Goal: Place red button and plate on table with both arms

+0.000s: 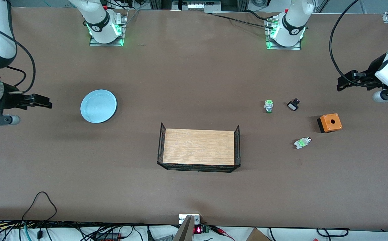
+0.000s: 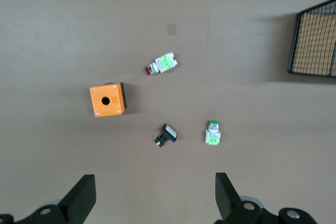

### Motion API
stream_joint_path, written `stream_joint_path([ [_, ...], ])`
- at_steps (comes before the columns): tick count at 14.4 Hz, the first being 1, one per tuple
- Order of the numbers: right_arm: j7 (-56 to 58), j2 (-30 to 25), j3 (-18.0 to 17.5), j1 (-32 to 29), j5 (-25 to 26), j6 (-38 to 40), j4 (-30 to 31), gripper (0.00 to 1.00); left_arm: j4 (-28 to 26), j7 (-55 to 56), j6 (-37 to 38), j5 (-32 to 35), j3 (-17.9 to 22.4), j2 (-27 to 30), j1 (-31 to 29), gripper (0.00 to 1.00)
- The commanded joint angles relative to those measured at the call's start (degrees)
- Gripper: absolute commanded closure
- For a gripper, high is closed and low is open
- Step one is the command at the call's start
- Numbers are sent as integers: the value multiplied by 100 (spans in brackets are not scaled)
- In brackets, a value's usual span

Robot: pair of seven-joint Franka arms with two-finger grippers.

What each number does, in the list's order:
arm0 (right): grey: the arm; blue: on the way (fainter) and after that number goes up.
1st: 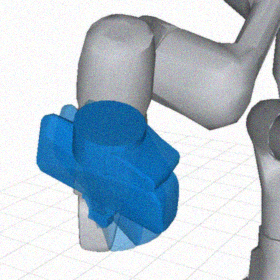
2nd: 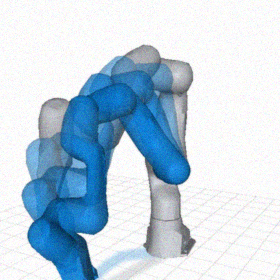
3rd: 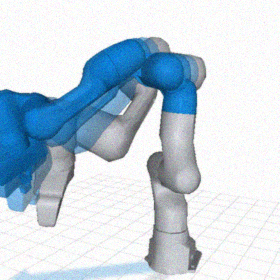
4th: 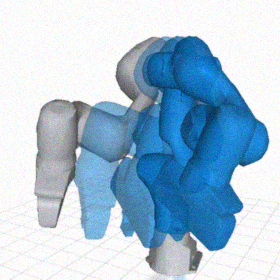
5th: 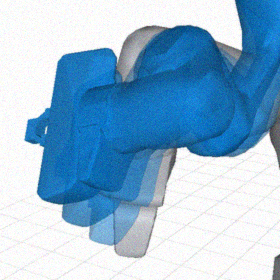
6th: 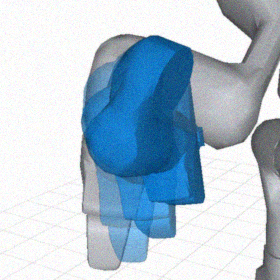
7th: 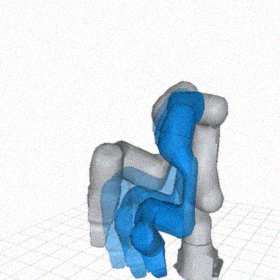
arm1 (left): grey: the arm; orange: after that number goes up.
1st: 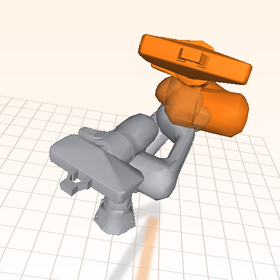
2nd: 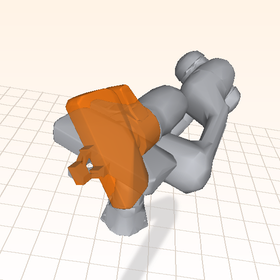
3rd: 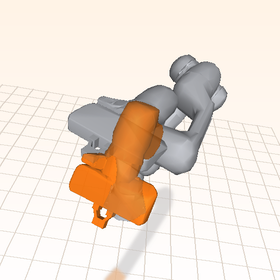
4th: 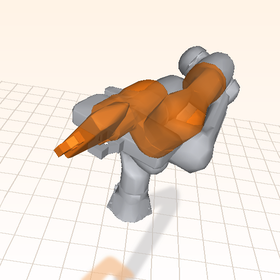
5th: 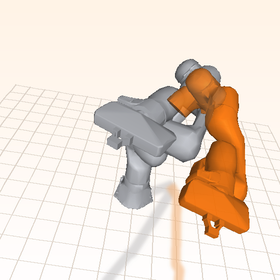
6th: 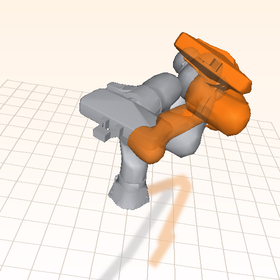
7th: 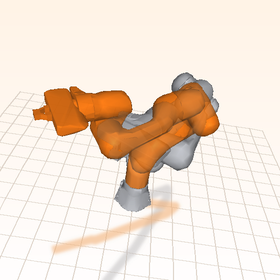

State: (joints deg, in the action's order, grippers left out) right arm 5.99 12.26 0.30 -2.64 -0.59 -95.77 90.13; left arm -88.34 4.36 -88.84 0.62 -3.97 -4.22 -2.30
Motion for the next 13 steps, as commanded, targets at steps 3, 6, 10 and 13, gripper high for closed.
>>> stream_joint_path([
  [3,-108,-31,49,27,129,919,-1074,0,-1070,-32,-855,8,-16,702,-60,0],
  [6,-115,-92,348,35,67,928,-1138,0,-966,47,-433,-9,-60,712,-60,0],
  [10,-448,-400,269,88,111,1384,-1129,0,-860,47,-371,-9,-60,677,-51,0],
  [13,-740,-942,278,123,102,845,-220,0,-860,47,-362,-10,-60,668,-51,0],
])
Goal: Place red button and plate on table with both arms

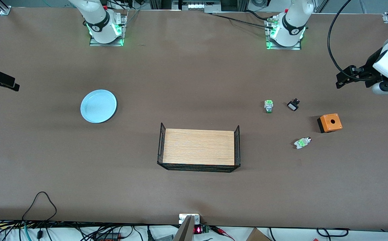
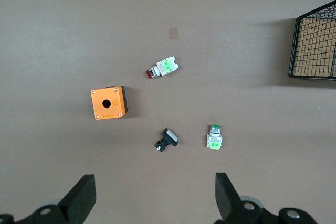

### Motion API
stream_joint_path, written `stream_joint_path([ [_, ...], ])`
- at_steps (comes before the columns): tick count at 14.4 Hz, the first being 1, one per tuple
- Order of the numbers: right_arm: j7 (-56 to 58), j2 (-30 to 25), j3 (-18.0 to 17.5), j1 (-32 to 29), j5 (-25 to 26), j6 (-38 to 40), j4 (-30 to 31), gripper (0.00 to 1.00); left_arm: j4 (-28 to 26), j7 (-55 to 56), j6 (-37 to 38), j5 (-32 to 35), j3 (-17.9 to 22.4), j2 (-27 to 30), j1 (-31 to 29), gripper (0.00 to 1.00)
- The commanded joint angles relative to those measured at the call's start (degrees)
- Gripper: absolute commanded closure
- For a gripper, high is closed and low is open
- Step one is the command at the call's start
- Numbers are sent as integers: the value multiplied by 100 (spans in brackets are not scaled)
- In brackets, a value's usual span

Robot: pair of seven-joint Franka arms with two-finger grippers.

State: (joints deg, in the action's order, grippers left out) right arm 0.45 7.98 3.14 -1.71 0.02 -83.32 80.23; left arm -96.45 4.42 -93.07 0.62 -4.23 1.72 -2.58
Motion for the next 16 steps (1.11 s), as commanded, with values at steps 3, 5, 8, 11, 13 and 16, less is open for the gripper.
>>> stream_joint_path([
  [3,103,-789,-6,30,77,-835,1189,0,-40,41,61,-1,-35,74,-24,0],
  [5,280,-781,-15,48,77,-801,1022,0,-31,15,61,-1,-35,74,-24,0],
  [8,245,-772,3,57,7,-616,846,0,-31,50,61,-10,-43,74,-15,0],
  [11,227,-754,3,48,15,-555,846,0,-31,50,61,-1,-43,74,-15,0],
  [13,236,-745,3,48,7,-501,837,0,-31,50,61,-1,-43,74,-15,0],
  [16,236,-728,3,56,33,-502,819,0,-31,32,61,-1,-43,74,-15,0],
])
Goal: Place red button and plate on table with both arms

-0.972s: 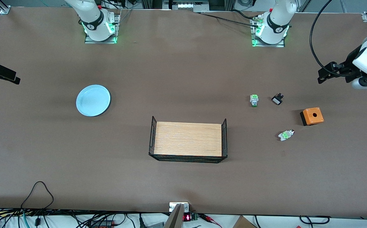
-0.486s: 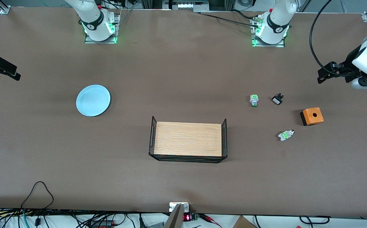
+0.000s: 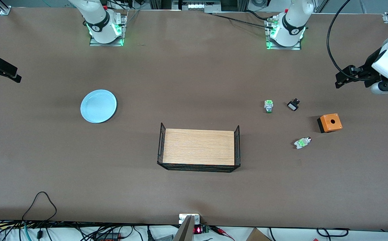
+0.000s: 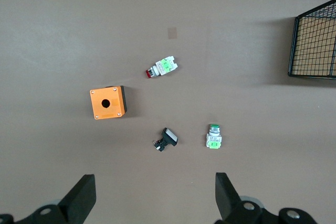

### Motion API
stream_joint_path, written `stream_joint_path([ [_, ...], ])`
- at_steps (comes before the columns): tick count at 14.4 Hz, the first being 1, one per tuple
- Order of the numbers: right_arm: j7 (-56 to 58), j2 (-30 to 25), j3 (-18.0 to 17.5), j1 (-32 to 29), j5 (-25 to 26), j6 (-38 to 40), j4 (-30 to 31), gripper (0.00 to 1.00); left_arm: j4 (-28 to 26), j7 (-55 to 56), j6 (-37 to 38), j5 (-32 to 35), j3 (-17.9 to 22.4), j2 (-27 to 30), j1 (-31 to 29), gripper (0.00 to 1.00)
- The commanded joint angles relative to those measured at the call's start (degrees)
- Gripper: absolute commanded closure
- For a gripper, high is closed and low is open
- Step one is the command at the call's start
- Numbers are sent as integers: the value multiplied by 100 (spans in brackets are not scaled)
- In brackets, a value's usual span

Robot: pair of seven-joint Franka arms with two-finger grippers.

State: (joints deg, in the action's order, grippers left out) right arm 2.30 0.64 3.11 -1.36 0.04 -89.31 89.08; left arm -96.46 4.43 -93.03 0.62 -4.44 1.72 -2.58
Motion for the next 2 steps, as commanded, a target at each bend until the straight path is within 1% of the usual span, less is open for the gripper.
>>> stream_joint_path([
  [1,51,33,5,21,31,107,-75,0,-31,32,57,-1,-22,74,-15,0],
  [2,51,33,-3,30,31,107,-75,0,-31,32,57,-1,-22,74,-15,0],
])
